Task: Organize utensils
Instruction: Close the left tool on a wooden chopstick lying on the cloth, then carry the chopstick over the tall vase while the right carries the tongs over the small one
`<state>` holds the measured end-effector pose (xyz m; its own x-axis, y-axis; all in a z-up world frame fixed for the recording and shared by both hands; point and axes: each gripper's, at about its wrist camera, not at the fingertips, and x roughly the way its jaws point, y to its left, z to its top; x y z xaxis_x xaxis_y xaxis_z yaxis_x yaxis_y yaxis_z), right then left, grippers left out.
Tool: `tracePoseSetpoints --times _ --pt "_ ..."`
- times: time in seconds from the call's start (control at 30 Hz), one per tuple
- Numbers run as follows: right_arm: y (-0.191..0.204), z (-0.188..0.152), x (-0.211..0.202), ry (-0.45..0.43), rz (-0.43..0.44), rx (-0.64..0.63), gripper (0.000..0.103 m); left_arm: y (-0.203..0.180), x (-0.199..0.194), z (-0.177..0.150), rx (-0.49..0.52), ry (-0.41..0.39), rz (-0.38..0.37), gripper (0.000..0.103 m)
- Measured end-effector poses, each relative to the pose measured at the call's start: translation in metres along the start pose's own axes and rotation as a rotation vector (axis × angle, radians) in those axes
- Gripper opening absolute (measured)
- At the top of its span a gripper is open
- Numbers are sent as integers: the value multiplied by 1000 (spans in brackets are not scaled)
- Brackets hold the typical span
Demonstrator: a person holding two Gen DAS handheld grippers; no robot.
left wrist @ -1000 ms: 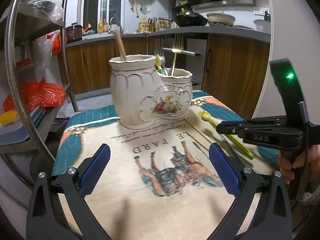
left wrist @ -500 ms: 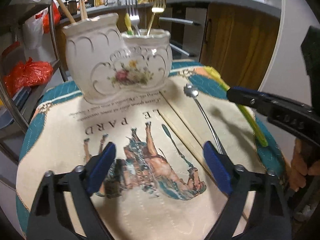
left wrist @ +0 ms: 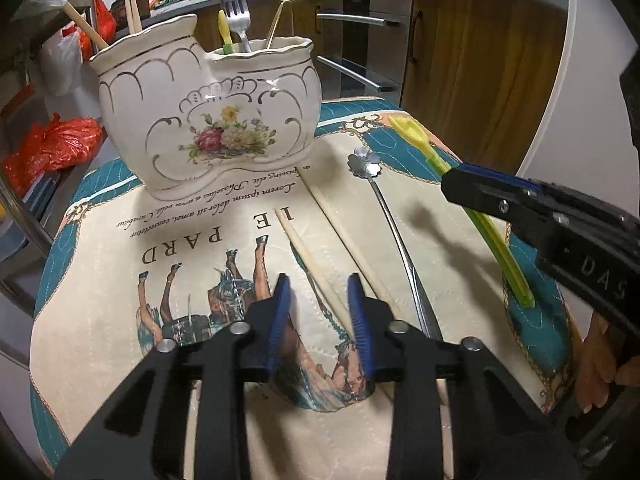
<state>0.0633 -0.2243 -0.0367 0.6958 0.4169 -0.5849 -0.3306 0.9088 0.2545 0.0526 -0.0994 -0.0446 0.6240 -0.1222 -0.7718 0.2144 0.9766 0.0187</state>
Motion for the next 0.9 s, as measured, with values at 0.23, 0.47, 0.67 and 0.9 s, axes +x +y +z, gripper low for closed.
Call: tracePoseSetpoints --times 0.23,0.47,0.67,0.9 --pt "-2 -2 0 0 5 10 10 23 3 10 -51 25 -49 8" --pt "-1 -2 0 -4 13 9 10 49 -8 13 -16 18 -23 6" --pt "0 -2 0 -4 13 9 10 62 -11 11 59 52 -23 6" --pt "0 -2 2 2 10 0 10 74 -18 -5 42 67 -57 10"
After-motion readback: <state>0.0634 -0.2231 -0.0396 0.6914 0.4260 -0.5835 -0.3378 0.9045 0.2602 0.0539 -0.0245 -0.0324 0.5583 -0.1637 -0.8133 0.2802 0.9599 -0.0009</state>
